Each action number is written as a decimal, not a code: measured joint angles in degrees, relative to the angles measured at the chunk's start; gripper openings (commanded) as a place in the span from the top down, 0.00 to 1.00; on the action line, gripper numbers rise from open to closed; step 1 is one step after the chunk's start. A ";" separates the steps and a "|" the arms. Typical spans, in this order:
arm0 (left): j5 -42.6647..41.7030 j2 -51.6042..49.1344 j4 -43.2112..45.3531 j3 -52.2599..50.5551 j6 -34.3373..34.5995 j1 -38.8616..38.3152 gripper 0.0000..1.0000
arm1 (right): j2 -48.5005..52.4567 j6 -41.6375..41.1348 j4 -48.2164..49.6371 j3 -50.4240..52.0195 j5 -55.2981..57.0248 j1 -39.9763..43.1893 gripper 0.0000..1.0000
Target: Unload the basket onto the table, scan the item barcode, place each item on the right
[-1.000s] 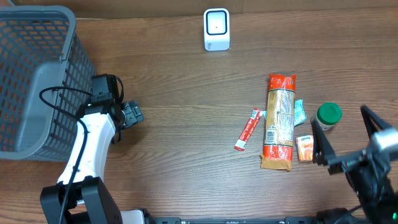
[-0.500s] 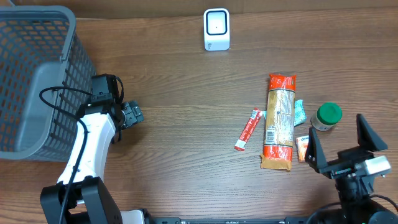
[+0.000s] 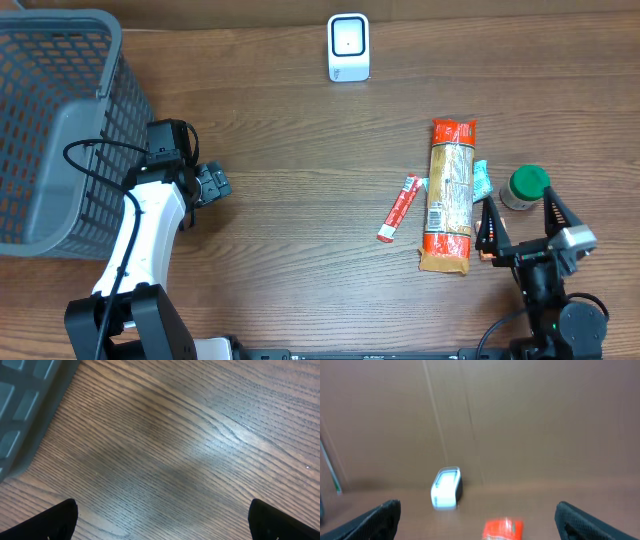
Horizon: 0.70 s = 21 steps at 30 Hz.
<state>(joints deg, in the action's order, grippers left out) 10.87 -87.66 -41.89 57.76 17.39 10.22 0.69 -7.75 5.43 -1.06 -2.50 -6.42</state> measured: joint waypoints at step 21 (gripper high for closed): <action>0.00 0.02 -0.02 0.00 0.00 0.00 0.00 | -0.04 1.53 -10.45 0.00 -0.04 0.04 0.00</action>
<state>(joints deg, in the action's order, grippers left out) 10.87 -87.64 -41.91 57.76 17.39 10.22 0.64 -6.22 -5.02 -1.06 -2.55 -6.37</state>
